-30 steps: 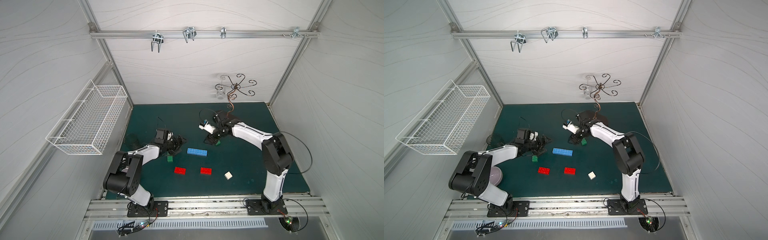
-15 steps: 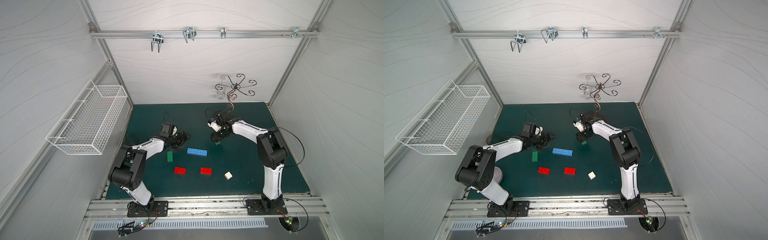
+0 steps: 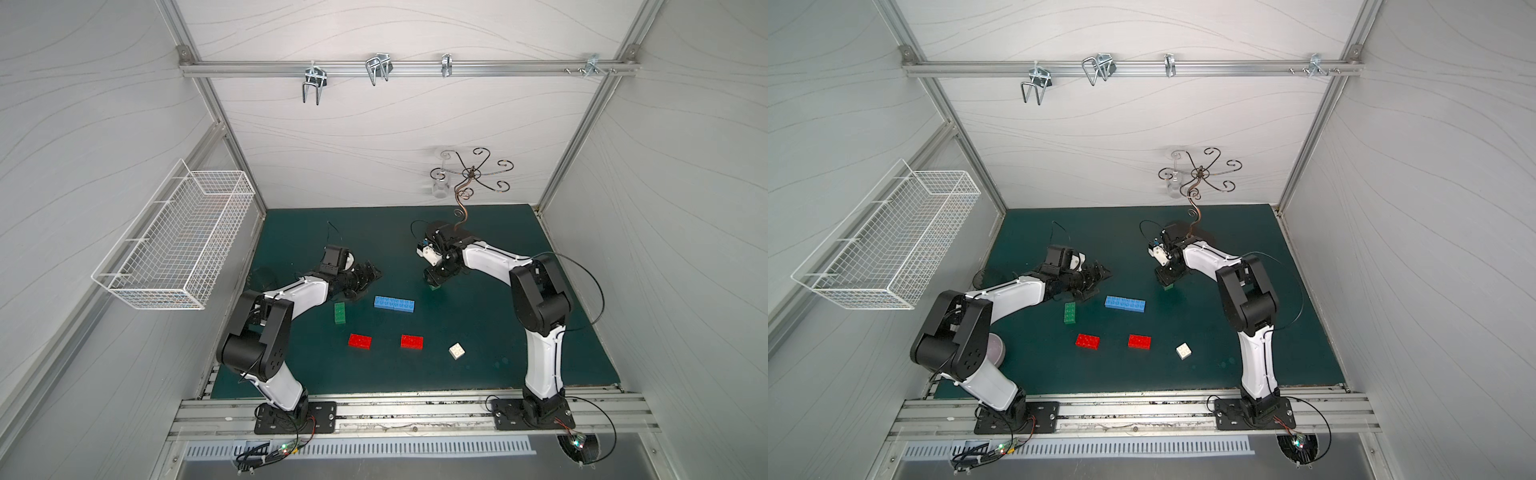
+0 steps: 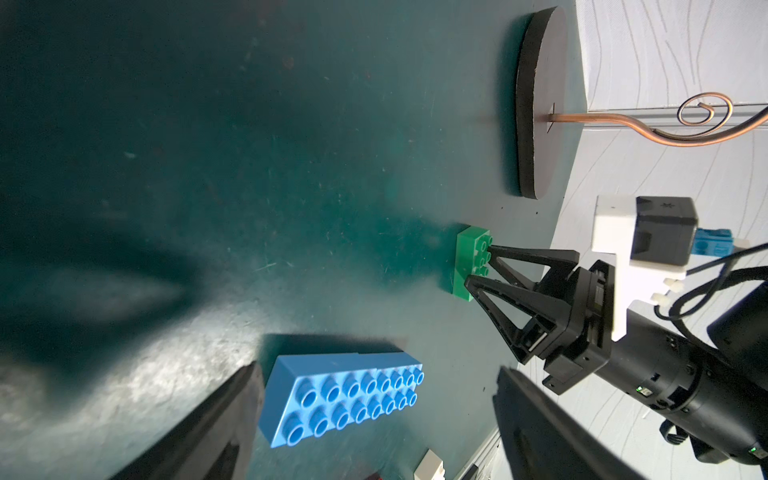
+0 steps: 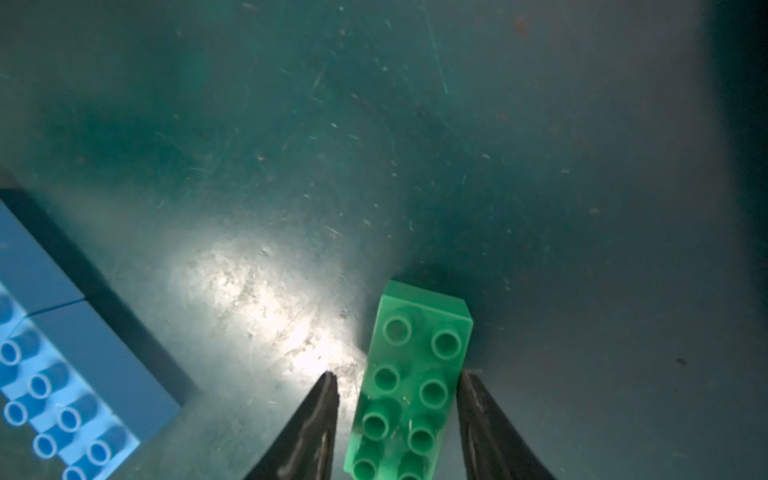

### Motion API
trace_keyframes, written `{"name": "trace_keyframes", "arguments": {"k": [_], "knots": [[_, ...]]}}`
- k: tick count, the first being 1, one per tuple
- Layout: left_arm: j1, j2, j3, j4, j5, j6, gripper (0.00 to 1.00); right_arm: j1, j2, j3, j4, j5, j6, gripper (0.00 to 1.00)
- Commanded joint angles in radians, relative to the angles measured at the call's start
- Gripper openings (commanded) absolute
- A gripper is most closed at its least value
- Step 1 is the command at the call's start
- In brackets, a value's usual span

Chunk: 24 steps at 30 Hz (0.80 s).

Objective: Assemble a small pinwheel with lego
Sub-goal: Pick up the lego brick from the center of the board.

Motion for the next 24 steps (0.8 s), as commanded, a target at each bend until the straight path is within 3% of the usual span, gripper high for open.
{"name": "trace_keyframes", "arguments": {"k": [1,19,24], "knots": [[-0.001,0.020,0.014,0.010,0.007,0.016,0.92,-0.003,0.021,0.007,-0.027,0.007,0.002,0.48],[-0.001,0.045,0.007,0.041,0.033,0.007,0.92,-0.021,0.055,0.049,-0.052,-0.002,-0.010,0.38],[-0.001,0.045,0.008,0.037,0.037,0.007,0.92,-0.020,0.058,0.066,-0.065,0.006,-0.028,0.29]]}}
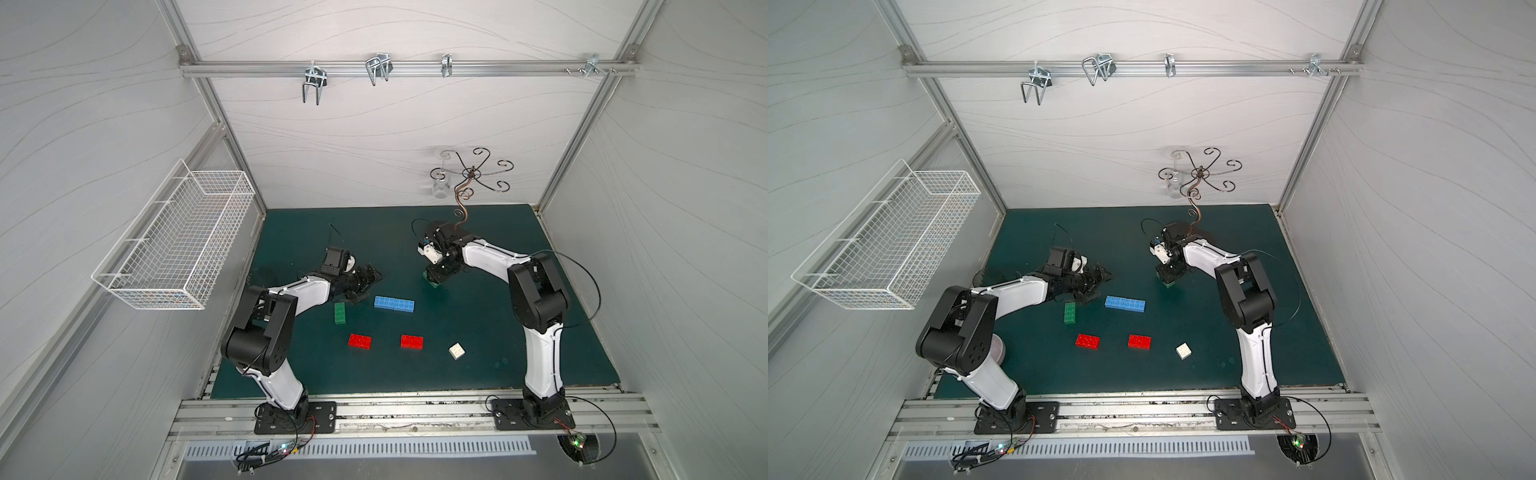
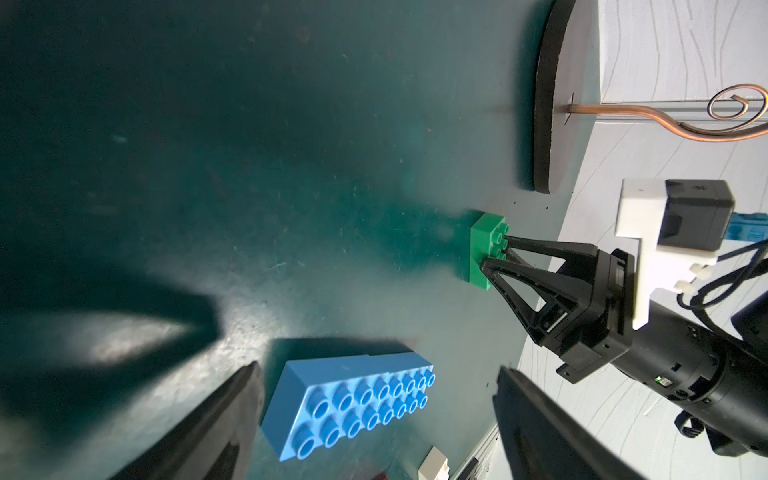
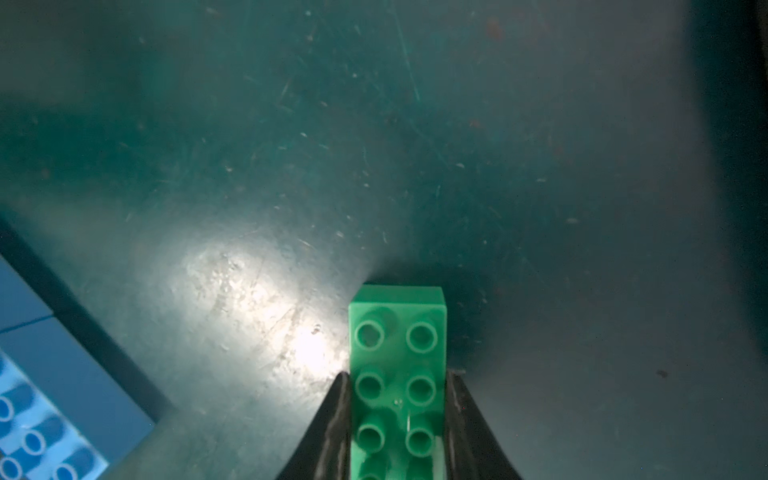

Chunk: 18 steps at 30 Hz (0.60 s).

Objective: Assemble a small pinwheel with lego
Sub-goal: Pick up the lego brick from the center of the board.

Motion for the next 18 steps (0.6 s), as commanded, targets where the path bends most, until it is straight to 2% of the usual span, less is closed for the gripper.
{"name": "trace_keyframes", "arguments": {"k": [1,3,8,10,18], "knots": [[0.001,0.002,0.009,0.022,0.018,0.010,0.92,-0.004,0.029,0.031,-0.057,0.002,-0.021,0.29],[0.004,-0.011,0.005,0.014,0.023,0.010,0.92,-0.005,0.009,0.022,-0.049,-0.021,-0.031,0.29],[0.047,-0.077,-0.039,0.020,0.041,-0.035,0.92,0.026,-0.086,-0.012,-0.023,-0.225,-0.050,0.27],[0.063,-0.101,-0.054,0.010,0.046,-0.041,0.92,0.060,-0.106,-0.012,-0.031,-0.268,-0.078,0.27],[0.068,-0.112,-0.127,0.098,0.070,-0.090,0.92,0.192,-0.087,0.025,-0.035,-0.319,-0.170,0.26]]}}
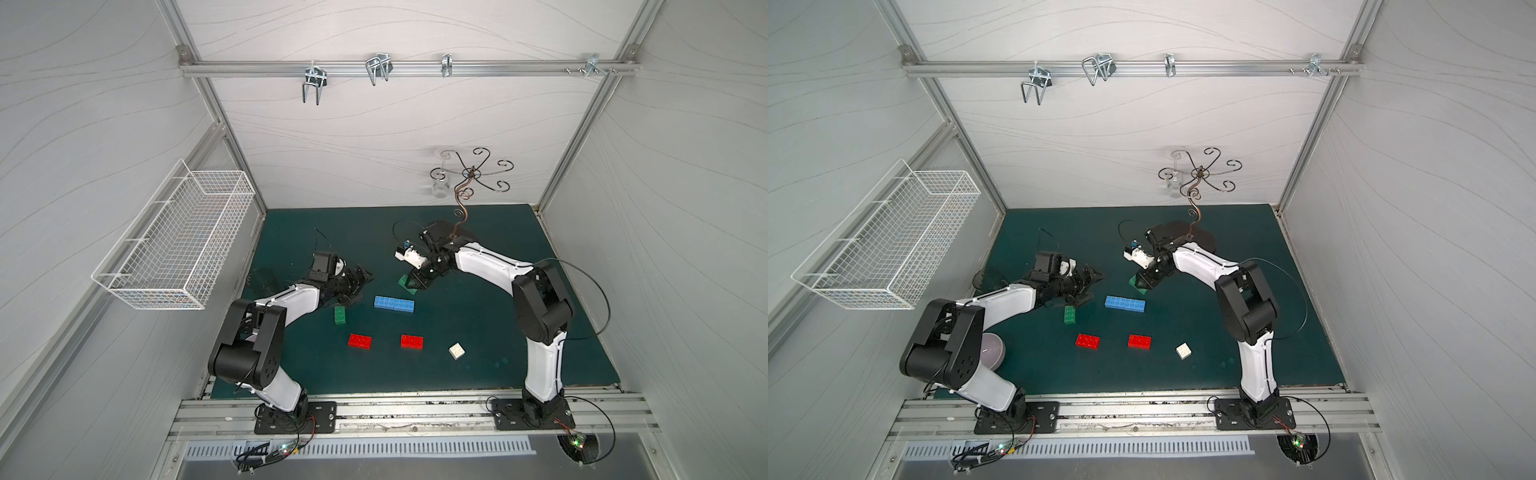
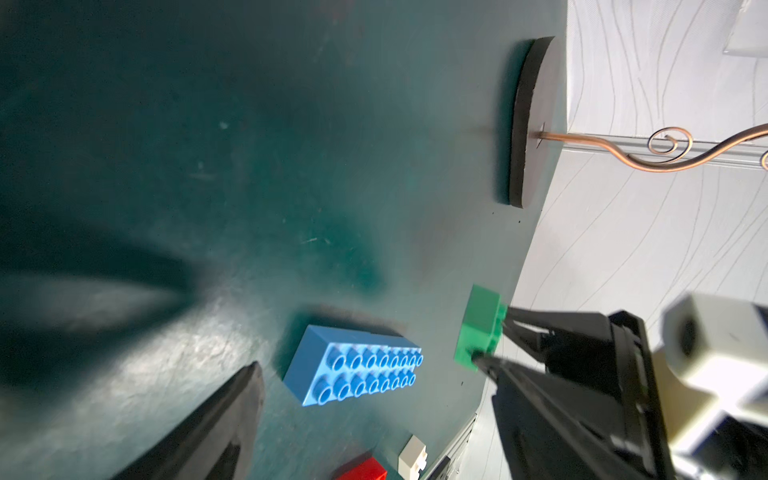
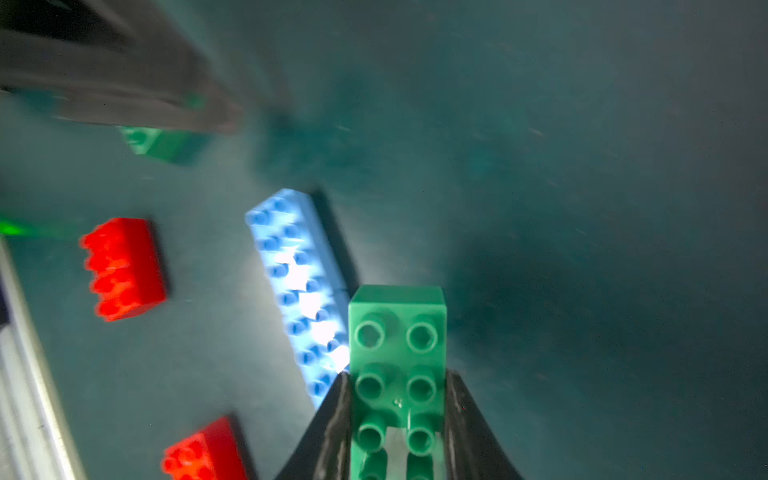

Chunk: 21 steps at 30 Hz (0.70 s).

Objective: Assemble a small pinwheel with lego
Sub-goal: Pick up the lego brick from the center of the board, then assemble the lego brick with the lego brick.

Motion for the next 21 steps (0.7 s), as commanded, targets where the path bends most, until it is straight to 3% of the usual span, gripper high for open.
{"name": "trace_keyframes", "arguments": {"k": [1,4,21], "knots": [[0.000,-0.006,-0.010,0.053,0.025,-0.018,0.92,0.046,0.016,0.039,-0.031,-0.059,-0.092,0.26],[0.003,-0.002,-0.018,0.077,0.032,-0.032,0.92,0.065,0.034,0.063,-0.046,-0.063,-0.158,0.26],[0.004,0.047,-0.039,0.144,0.039,-0.045,0.92,0.064,0.101,0.086,-0.061,-0.023,-0.252,0.24]]}}
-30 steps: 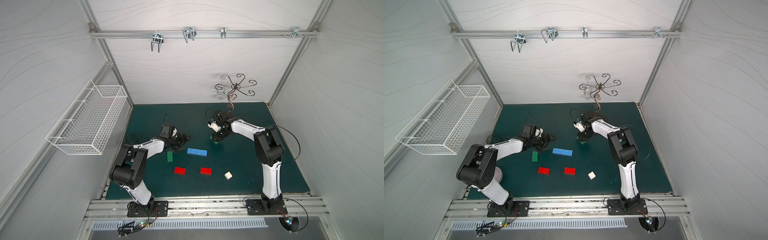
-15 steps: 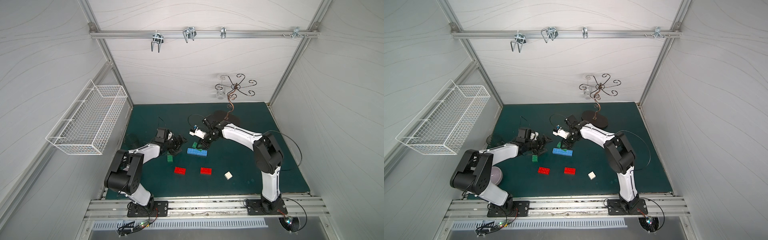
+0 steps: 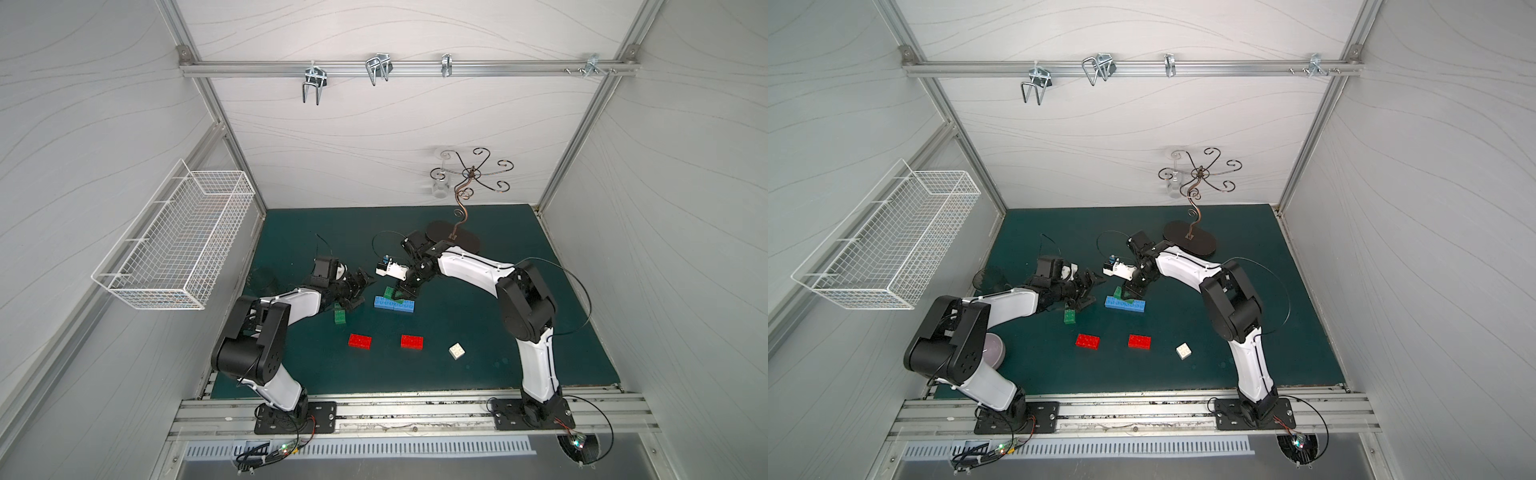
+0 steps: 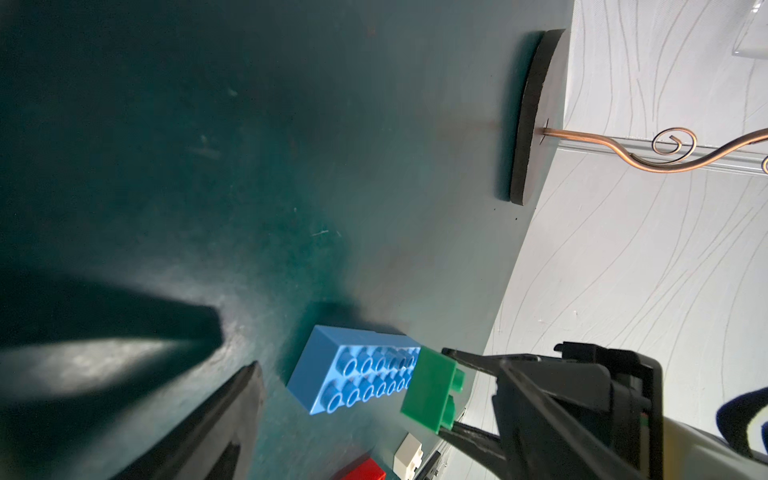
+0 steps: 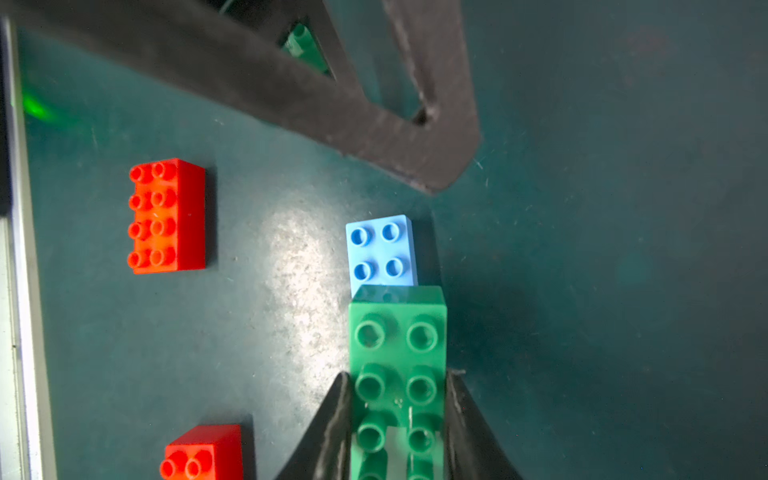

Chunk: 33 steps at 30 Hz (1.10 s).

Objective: Assemble a small pinwheel with lego
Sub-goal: Assemble the lego brick with the lego brick.

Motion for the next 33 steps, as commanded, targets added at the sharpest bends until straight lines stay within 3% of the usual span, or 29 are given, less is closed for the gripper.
{"name": "trace_keyframes", "arguments": {"k": [1,33], "knots": [[0.004,0.019,0.002,0.051,0.015,-0.002,0.92,-0.005,0.012,0.007,-0.014,0.007,-0.025,0.24],[-0.004,0.054,-0.005,0.094,0.025,-0.017,0.92,0.001,0.038,-0.044,0.031,0.028,-0.070,0.26]]}}
